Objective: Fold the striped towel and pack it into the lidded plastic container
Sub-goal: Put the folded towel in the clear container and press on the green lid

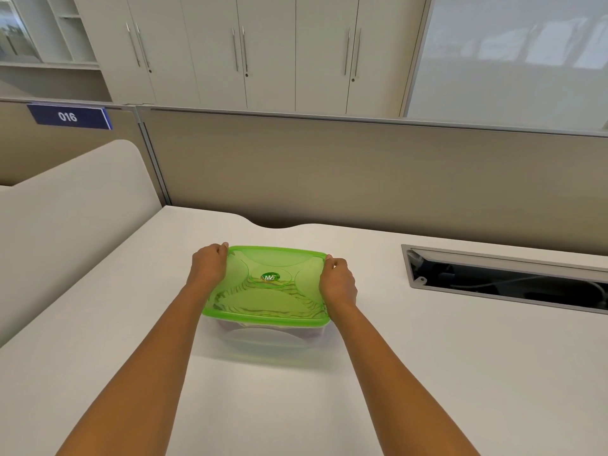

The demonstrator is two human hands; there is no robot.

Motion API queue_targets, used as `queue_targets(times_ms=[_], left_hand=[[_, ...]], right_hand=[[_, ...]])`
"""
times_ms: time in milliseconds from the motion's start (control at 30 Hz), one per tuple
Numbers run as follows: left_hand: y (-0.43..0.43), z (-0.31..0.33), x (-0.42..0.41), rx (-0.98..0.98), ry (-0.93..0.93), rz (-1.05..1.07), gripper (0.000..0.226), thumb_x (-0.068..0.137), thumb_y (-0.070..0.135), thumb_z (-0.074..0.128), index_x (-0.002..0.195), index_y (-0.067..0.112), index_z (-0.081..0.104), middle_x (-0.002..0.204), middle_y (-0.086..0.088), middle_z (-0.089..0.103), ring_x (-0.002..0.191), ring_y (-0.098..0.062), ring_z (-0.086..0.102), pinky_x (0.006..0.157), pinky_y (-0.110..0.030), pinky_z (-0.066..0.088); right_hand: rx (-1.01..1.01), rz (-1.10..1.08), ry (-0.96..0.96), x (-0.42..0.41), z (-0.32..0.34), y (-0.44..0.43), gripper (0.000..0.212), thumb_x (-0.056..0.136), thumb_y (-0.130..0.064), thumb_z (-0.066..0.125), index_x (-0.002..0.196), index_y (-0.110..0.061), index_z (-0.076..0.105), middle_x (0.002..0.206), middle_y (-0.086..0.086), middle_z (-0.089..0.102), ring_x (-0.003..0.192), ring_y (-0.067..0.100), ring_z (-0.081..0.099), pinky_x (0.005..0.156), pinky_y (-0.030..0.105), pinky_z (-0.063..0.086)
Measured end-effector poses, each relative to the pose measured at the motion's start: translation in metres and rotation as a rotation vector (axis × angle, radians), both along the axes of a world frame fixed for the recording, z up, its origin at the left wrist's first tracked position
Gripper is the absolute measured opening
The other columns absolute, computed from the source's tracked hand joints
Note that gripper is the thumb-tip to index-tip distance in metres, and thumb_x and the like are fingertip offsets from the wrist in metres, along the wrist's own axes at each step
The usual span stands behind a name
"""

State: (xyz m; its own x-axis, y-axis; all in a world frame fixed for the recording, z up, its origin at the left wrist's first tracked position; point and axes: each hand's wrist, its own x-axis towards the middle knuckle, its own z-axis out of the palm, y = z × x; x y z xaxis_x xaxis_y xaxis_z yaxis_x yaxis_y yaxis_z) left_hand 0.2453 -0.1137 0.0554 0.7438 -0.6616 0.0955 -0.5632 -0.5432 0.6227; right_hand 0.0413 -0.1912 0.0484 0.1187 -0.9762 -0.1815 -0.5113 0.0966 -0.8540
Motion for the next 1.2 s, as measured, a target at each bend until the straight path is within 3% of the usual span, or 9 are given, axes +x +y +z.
queue_targets(times_ms=[167, 333, 500, 633, 700, 767, 900, 1000, 1200], left_hand=[[0.002, 0.000, -0.001, -0.019, 0.013, 0.004, 0.047, 0.100, 0.026, 0.030, 0.105, -0.010, 0.060, 0.107, -0.031, 0.063, 0.105, -0.042, 0.052, 0.086, -0.040, 0.039], [0.005, 0.000, -0.002, -0.062, 0.009, 0.017, 0.048, 0.099, 0.024, 0.033, 0.084, -0.012, 0.060, 0.090, -0.032, 0.063, 0.090, -0.042, 0.054, 0.076, -0.040, 0.040], [0.007, 0.002, -0.004, -0.074, 0.057, 0.073, 0.040, 0.097, 0.024, 0.036, 0.072, -0.002, 0.055, 0.075, -0.019, 0.054, 0.078, -0.030, 0.046, 0.067, -0.033, 0.034], [0.013, 0.005, -0.003, -0.073, 0.113, 0.054, 0.032, 0.095, 0.020, 0.038, 0.086, 0.003, 0.063, 0.091, -0.018, 0.061, 0.089, -0.033, 0.051, 0.075, -0.033, 0.037], [0.018, 0.007, -0.003, -0.104, 0.149, 0.044, 0.033, 0.094, 0.017, 0.039, 0.105, 0.005, 0.068, 0.111, -0.014, 0.066, 0.109, -0.034, 0.054, 0.087, -0.035, 0.042], [0.025, 0.007, -0.005, -0.149, 0.170, 0.042, 0.033, 0.092, 0.014, 0.041, 0.113, 0.008, 0.067, 0.122, -0.012, 0.065, 0.118, -0.032, 0.052, 0.098, -0.036, 0.041], [0.041, 0.001, -0.018, -0.224, 0.154, 0.051, 0.032, 0.092, 0.011, 0.044, 0.117, 0.007, 0.063, 0.125, -0.015, 0.063, 0.118, -0.034, 0.052, 0.102, -0.037, 0.038], [0.050, -0.006, -0.033, -0.282, 0.146, 0.093, 0.033, 0.093, 0.012, 0.043, 0.121, 0.006, 0.060, 0.125, -0.018, 0.062, 0.114, -0.036, 0.055, 0.099, -0.038, 0.039], [0.055, -0.010, -0.051, -0.353, 0.115, 0.151, 0.035, 0.095, 0.013, 0.040, 0.125, 0.005, 0.057, 0.130, -0.021, 0.058, 0.121, -0.038, 0.050, 0.102, -0.042, 0.039]], right_hand=[[-0.021, -0.029, -0.002, -0.001, 0.002, 0.003, 0.041, 0.099, -0.039, 0.028, 0.118, -0.012, 0.053, 0.124, 0.014, 0.057, 0.114, 0.034, 0.053, 0.091, 0.038, 0.040], [-0.053, -0.099, -0.024, -0.004, 0.003, 0.009, 0.040, 0.097, -0.043, 0.035, 0.114, -0.013, 0.056, 0.123, 0.012, 0.055, 0.112, 0.034, 0.054, 0.089, 0.038, 0.041], [-0.044, -0.110, -0.032, -0.004, 0.006, 0.011, 0.041, 0.097, -0.044, 0.035, 0.114, -0.014, 0.056, 0.124, 0.013, 0.056, 0.112, 0.034, 0.054, 0.090, 0.038, 0.042], [0.034, -0.040, -0.111, -0.010, 0.005, 0.009, 0.044, 0.093, -0.048, 0.043, 0.120, -0.015, 0.054, 0.128, 0.012, 0.054, 0.115, 0.032, 0.053, 0.096, 0.039, 0.043], [0.091, 0.012, -0.186, -0.018, 0.007, 0.010, 0.048, 0.089, -0.046, 0.053, 0.125, -0.015, 0.050, 0.130, 0.013, 0.053, 0.117, 0.030, 0.053, 0.099, 0.043, 0.045], [0.180, 0.065, -0.296, -0.030, 0.010, 0.013, 0.053, 0.087, -0.038, 0.061, 0.131, -0.013, 0.046, 0.130, 0.013, 0.054, 0.115, 0.028, 0.055, 0.091, 0.040, 0.050], [0.349, 0.222, -0.471, -0.056, 0.014, 0.029, 0.056, 0.085, -0.017, 0.067, 0.134, -0.006, 0.041, 0.123, 0.015, 0.060, 0.095, 0.023, 0.062, 0.066, 0.025, 0.049], [0.390, 0.288, -0.489, -0.069, 0.011, 0.045, 0.048, 0.083, -0.009, 0.068, 0.127, -0.004, 0.048, 0.112, 0.013, 0.064, 0.081, 0.015, 0.062, 0.065, 0.023, 0.049], [0.350, 0.221, -0.555, -0.071, 0.008, 0.060, 0.047, 0.082, 0.000, 0.068, 0.126, 0.001, 0.050, 0.113, 0.023, 0.064, 0.094, 0.025, 0.060, 0.073, 0.025, 0.051]])
